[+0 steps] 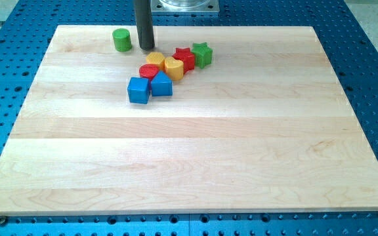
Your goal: Move the green blocks diagonally to each other
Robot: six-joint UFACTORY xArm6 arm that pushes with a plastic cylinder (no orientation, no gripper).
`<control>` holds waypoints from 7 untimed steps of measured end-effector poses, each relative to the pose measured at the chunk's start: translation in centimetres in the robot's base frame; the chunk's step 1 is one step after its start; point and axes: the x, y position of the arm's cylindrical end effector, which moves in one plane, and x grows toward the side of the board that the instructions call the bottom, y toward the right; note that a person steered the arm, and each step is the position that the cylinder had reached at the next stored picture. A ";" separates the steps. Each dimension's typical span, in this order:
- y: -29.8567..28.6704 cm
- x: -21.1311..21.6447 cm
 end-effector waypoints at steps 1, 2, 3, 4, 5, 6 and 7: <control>-6.8 -0.8; -4.1 -2.4; -6.8 -5.4; -7.7 -4.6; 4.1 -3.4; 16.6 -6.7; 24.8 -2.6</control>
